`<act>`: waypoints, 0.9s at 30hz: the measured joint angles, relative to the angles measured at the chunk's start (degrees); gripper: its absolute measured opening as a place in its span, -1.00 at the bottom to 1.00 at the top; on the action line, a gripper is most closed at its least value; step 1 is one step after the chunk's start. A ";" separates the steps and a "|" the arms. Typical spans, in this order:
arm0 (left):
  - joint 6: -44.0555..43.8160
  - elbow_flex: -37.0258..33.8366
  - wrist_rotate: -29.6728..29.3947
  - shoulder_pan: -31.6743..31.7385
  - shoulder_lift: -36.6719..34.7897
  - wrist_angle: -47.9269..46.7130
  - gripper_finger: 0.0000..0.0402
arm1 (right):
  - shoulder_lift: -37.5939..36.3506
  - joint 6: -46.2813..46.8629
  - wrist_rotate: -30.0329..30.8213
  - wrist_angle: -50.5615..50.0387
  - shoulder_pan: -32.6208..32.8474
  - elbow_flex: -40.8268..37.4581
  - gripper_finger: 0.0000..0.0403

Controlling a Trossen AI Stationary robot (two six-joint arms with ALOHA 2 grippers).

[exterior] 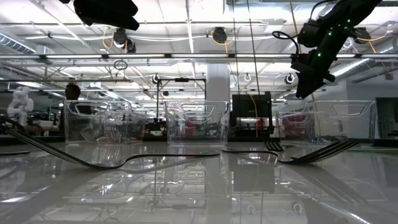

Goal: Sort silverware by color (type)
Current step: Put the blue fork into the right transparent bin

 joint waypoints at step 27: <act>0.07 0.00 -0.02 2.42 0.04 0.00 0.14 | -23.85 14.30 -5.34 -14.96 25.06 0.04 -0.16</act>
